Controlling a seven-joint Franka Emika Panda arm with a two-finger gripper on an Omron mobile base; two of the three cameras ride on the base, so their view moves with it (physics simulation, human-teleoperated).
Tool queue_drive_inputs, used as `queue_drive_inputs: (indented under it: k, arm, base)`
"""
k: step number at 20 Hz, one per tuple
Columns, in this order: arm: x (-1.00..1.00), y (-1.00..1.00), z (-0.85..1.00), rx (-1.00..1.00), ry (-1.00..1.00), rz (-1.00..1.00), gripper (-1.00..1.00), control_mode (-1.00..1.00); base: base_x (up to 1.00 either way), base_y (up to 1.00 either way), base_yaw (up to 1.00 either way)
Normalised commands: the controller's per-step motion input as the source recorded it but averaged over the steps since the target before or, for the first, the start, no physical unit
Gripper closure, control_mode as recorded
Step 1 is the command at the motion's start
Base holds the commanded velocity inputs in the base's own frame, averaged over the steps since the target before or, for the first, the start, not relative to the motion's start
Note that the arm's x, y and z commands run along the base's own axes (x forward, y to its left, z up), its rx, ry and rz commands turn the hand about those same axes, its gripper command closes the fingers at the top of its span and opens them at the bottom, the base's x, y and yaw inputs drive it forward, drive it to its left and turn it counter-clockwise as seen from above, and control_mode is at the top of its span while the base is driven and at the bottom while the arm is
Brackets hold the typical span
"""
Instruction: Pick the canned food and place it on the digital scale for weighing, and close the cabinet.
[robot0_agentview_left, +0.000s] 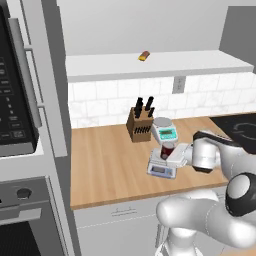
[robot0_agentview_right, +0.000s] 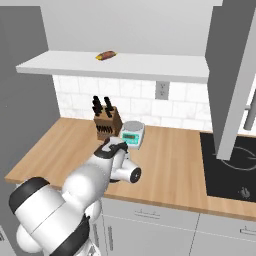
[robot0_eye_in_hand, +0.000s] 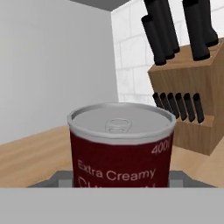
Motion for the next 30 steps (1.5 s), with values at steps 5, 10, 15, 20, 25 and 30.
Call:
queue_drive_inputs:
  k: [5, 10, 15, 20, 25, 30]
  arm:
    - [0.26, 0.0, -0.25, 0.0, 0.0, 0.0, 1.0, -1.0]
    - [0.29, 0.0, -0.27, 0.0, 0.0, 0.0, 1.0, -1.0]
    - [-0.04, 0.0, -0.2, 0.0, -0.03, 0.0, -1.0, -1.0]
    - [-0.25, 0.0, 0.01, 0.0, -0.1, 0.0, -1.0, -1.0]
    - [-0.02, 0.0, 0.01, 0.0, -0.04, 0.0, -1.0, -1.0]
    - [-0.15, -0.01, 0.23, 0.0, -0.15, 0.0, -1.0, -1.0]
  base:
    - [0.0, 0.0, 0.0]
    - [0.0, 0.0, 0.0]
    - [0.0, 0.0, 0.0]
    - [0.0, 0.0, 0.0]
    - [0.0, 0.0, 0.0]
    - [0.0, 0.0, 0.0]
